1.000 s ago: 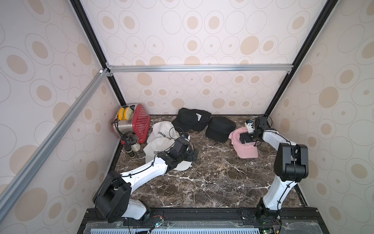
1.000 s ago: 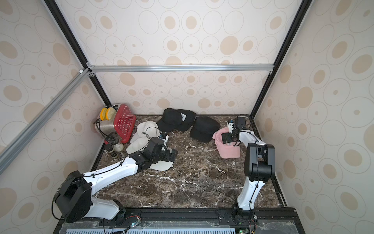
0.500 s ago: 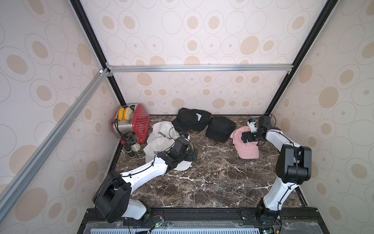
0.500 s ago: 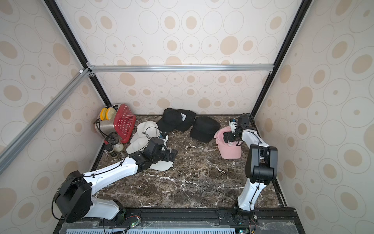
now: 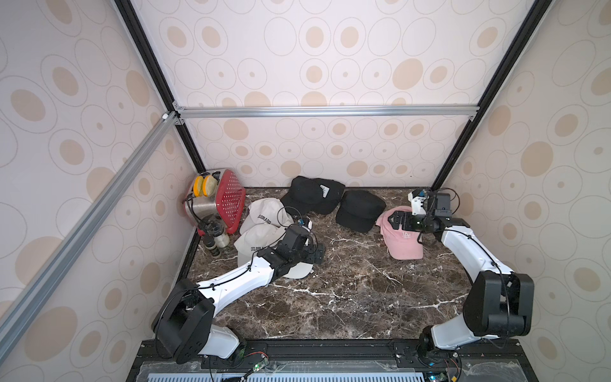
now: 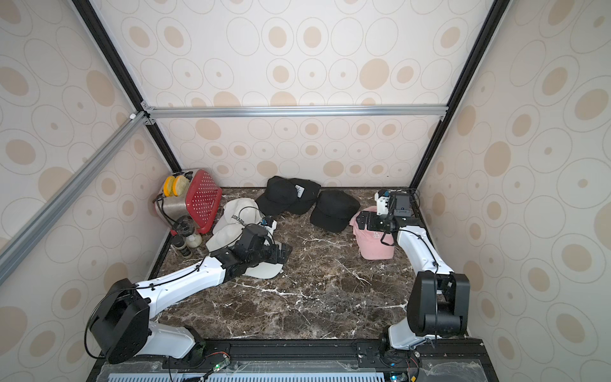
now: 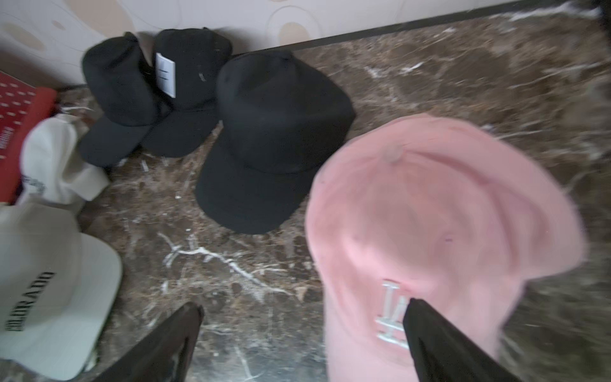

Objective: Stack the baseball caps by color
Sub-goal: Move the baseball cap to the center of the board, then pick up the baseball cap from the center of the board.

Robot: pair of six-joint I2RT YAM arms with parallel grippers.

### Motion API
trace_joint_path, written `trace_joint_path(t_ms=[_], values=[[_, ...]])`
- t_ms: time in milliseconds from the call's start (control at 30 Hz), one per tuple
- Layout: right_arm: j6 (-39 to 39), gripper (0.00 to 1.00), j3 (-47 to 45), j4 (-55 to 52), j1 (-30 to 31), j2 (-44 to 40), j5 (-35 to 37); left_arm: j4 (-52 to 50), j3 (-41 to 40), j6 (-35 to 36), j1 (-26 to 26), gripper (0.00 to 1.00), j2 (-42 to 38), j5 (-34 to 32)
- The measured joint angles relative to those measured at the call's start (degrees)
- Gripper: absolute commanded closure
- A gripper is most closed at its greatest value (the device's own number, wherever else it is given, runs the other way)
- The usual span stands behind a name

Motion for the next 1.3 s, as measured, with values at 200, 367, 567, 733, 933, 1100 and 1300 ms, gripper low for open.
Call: trace_joint_path(t_ms=[200,367,567,733,933,1100,1300], values=[[25.75,0.0,-16.09,18.34,7.41,-4.28,1.14,3.48,-1.66,-4.85,0.0,0.01,-0.74,1.44],[38.88,0.0,-17.57,27.06,14.12,-3.32,4.74,4.46,-4.98,-7.02,0.0,0.01,-5.77,0.37],[52.0,0.0,-19.8,36.85,19.26,0.98,10.4,4.98,-6.21,-8.22,0.0,0.01,-11.21,-3.26],[58.23,0.01,-19.76,39.93,20.57,5.42,12.79,4.35,-6.91,-8.96,0.0,0.01,-13.03,-6.91],[62.84,0.04,-17.18,42.88,21.64,12.26,13.64,1.11,-7.85,-9.64,0.04,0.01,-17.42,-12.63],[64.85,0.11,-14.25,46.1,22.27,18.43,14.19,-2.6,-8.24,-10.12,0.17,0.01,-19.93,-17.46],[66.9,0.13,-12.09,48.85,23.17,22.8,16.26,-3.45,-10.82,-10.12,0.24,0.01,-24.85,-21.22]])
